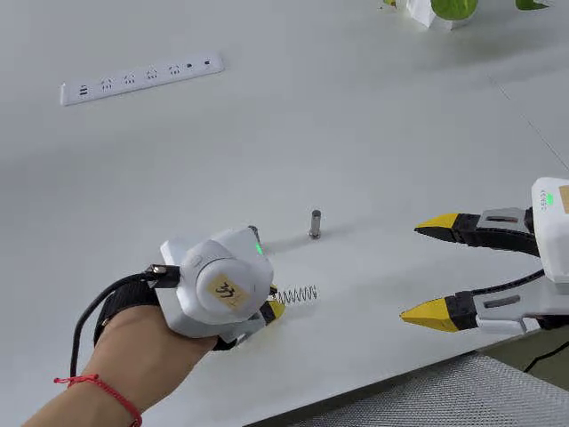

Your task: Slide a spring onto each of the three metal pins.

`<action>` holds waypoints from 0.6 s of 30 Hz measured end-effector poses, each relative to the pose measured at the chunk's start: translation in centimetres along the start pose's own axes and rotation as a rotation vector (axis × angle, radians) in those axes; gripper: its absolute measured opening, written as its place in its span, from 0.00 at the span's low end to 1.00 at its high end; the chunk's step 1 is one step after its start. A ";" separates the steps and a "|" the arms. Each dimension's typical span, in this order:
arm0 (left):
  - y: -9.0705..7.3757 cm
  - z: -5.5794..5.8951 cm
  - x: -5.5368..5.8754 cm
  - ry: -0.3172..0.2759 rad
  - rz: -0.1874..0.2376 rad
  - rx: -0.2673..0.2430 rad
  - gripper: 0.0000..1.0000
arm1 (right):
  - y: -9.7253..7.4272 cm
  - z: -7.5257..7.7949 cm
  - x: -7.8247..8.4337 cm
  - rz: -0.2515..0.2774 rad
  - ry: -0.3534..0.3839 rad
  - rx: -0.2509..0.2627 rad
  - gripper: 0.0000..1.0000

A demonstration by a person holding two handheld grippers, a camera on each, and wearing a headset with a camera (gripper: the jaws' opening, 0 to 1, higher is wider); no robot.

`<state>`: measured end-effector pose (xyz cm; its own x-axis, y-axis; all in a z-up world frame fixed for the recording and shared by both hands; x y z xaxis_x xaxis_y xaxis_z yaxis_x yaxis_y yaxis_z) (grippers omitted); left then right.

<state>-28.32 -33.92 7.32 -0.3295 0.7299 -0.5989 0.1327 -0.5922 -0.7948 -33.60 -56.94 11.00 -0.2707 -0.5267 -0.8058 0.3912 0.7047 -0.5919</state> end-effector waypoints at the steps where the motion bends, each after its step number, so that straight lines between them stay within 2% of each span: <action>1: -0.2 0.1 -0.2 -0.006 0.013 0.001 0.07 | 0.0 0.0 -0.2 0.000 -0.005 -0.003 0.63; 10: -2.6 0.3 -1.4 -0.044 0.132 0.007 0.07 | 0.2 -0.1 -2.7 0.016 -0.053 -0.035 0.60; 14: -4.0 0.2 -1.8 -0.078 0.195 0.006 0.07 | 0.2 0.0 -4.1 0.039 -0.070 -0.053 0.57; 18: -5.0 0.2 -2.2 -0.085 0.240 0.007 0.07 | 0.3 0.0 -5.4 0.053 -0.091 -0.070 0.54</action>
<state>-28.48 -32.68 12.61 -0.3671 0.5368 -0.7597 0.2107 -0.7475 -0.6300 -31.99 -53.87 15.22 -0.1694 -0.5262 -0.8333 0.3392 0.7628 -0.5506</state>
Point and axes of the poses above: the centre of the closed fingertips' face, and the gripper's own axes: y roughly forward along the fingers, z roughly to its right, x roughly out of its underside, the point moved 9 cm from there along -y, roughly backward along the fingers, and after that the axes turned 9 degrees about -y, right-handed, at the moved point
